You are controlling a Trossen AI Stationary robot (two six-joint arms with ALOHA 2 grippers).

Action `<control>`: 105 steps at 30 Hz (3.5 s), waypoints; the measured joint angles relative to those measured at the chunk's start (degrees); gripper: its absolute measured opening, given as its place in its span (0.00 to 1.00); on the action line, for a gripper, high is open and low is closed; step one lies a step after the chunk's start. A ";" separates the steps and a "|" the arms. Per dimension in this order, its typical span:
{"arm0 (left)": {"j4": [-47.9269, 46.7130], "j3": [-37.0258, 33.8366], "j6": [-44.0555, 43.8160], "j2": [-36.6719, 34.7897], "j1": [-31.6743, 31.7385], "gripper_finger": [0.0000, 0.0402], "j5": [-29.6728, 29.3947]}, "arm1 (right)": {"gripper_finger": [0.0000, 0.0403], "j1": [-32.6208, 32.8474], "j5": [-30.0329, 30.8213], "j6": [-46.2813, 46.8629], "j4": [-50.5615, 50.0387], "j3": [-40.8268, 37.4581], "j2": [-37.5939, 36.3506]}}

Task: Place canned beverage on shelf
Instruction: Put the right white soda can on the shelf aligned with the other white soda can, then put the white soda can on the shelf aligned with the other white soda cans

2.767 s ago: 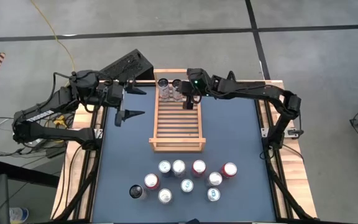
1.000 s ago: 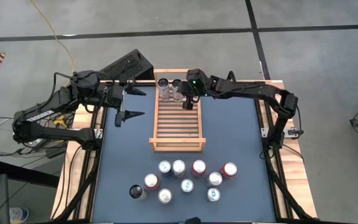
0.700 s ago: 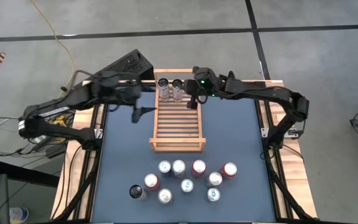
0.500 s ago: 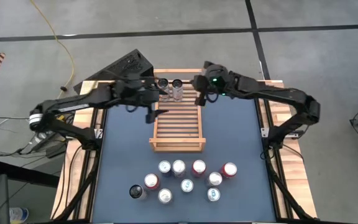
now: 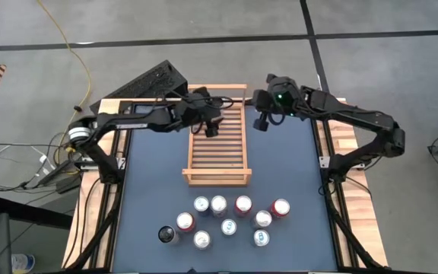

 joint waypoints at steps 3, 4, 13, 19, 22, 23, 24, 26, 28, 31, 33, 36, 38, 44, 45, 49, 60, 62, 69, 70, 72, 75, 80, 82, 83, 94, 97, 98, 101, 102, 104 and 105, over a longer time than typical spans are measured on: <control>1.04 0.00 1.02 2.72 0.27 0.85 -4.53 | 0.00 0.00 0.02 0.00 -0.90 -0.02 0.56; 1.24 0.00 1.08 3.42 0.27 0.85 -5.68 | 0.00 0.00 0.00 -0.02 -1.11 -0.09 0.76; 2.24 0.13 -0.15 4.72 0.88 0.85 -10.29 | 0.00 0.44 0.00 0.55 -0.70 -0.04 1.44; 1.31 0.15 -0.88 4.72 1.63 0.85 -11.30 | 0.00 0.49 -0.02 0.55 -0.76 -0.04 1.48; 1.12 0.15 -1.06 4.72 1.58 0.85 -13.09 | 0.00 0.61 0.00 0.55 -0.74 -0.04 1.48; 1.05 0.15 -0.90 4.72 1.55 0.85 -13.68 | 0.00 0.73 0.00 0.55 -0.74 -0.04 1.48; 0.86 0.15 -0.76 4.72 1.54 0.85 -14.11 | 0.00 0.81 0.00 0.55 -0.76 -0.04 1.48; 0.24 0.15 -0.76 4.72 1.72 0.85 -14.41 | 0.00 0.87 -0.02 0.55 -0.81 -0.04 1.48; -0.62 0.17 -1.03 4.72 1.96 0.85 -14.44 | 0.00 0.87 -0.02 0.55 -1.13 -0.04 1.48; -1.52 0.17 -1.69 4.72 2.29 0.85 -14.65 | 0.00 0.85 -0.02 0.64 -2.05 -0.04 1.48; -1.59 0.17 -1.83 4.72 2.37 0.85 -14.74 | 0.00 0.85 -0.02 1.02 -2.37 -0.04 1.48; -1.64 0.17 -1.44 4.72 2.15 0.85 -16.16 | 0.00 0.85 -0.02 1.68 -3.34 -0.04 1.48; -2.06 0.17 -1.29 4.72 1.82 0.85 -18.29 | 0.00 0.85 -0.04 1.93 -3.46 -0.04 1.48; -3.29 0.17 -1.60 4.72 0.74 0.85 -18.26 | 0.00 0.85 -0.09 1.95 -4.03 -0.04 1.48; -3.43 0.17 -1.68 4.72 0.47 0.85 -18.26 | 0.00 0.85 -0.13 2.05 -4.24 -0.04 1.48; -6.22 0.16 -1.76 3.24 -1.55 0.85 -16.94 | 0.00 0.83 -1.95 2.04 -5.86 -0.04 1.48; -29.78 0.17 -6.92 -19.53 -8.15 0.85 3.81 | 0.00 2.65 -7.03 3.99 -14.06 0.02 0.04; -34.54 0.17 -9.03 -24.70 -9.11 0.85 12.71 | 0.00 3.71 -7.57 3.99 -15.03 0.02 -0.12; -45.96 0.24 -23.25 -37.69 -17.58 0.85 19.00 | 0.00 6.19 -7.56 4.13 -14.66 0.02 -0.14; -47.13 0.22 -25.33 -38.40 -19.90 0.85 19.03 | 0.00 6.43 -7.57 4.66 -14.22 0.02 -0.14; -47.96 0.22 -29.76 -39.13 -24.97 0.85 18.36 | 0.00 7.01 -7.64 6.06 -12.77 0.02 -0.14; -48.11 0.21 -35.03 -39.22 -32.52 0.85 14.82 | 0.00 8.82 -8.59 7.37 -9.00 0.02 -0.14; -48.70 0.17 -39.76 -39.50 -42.31 0.85 6.20 | 0.00 14.17 -15.75 7.02 1.20 0.00 1.00; -50.08 0.17 -42.59 -39.67 -45.36 0.85 2.65 | 0.00 17.04 -15.41 7.24 4.62 0.00 2.57; -50.95 0.17 -43.95 -39.70 -46.80 0.85 1.24 | 0.01 18.33 -15.24 7.28 5.88 0.00 3.40; -56.61 0.17 -65.59 -35.19 -64.50 0.85 -7.96 | 0.28 30.41 -14.23 13.82 21.39 -0.01 12.90; -56.67 0.17 -68.35 -33.78 -68.55 0.85 -12.26 | 0.41 33.48 -11.01 13.66 29.92 0.00 18.12; -56.69 0.17 -68.71 -33.46 -69.60 0.85 -13.37 | 0.45 34.24 -10.13 13.04 32.66 0.00 19.98; -56.79 0.17 -68.94 -33.04 -71.76 0.85 -15.95 | 0.59 35.72 -8.96 13.25 40.88 0.95 25.22; -56.82 0.17 -68.95 -33.02 -72.33 0.85 -16.97 | 0.63 36.02 -8.96 14.12 43.95 1.77 26.93; -56.84 0.17 -68.95 -33.00 -72.81 0.85 -18.78 | 0.68 36.58 -8.96 15.58 48.31 3.97 30.44; -56.83 0.17 -68.95 -33.00 -72.99 0.85 -19.40 | 0.70 36.89 -8.96 15.94 49.47 5.44 32.28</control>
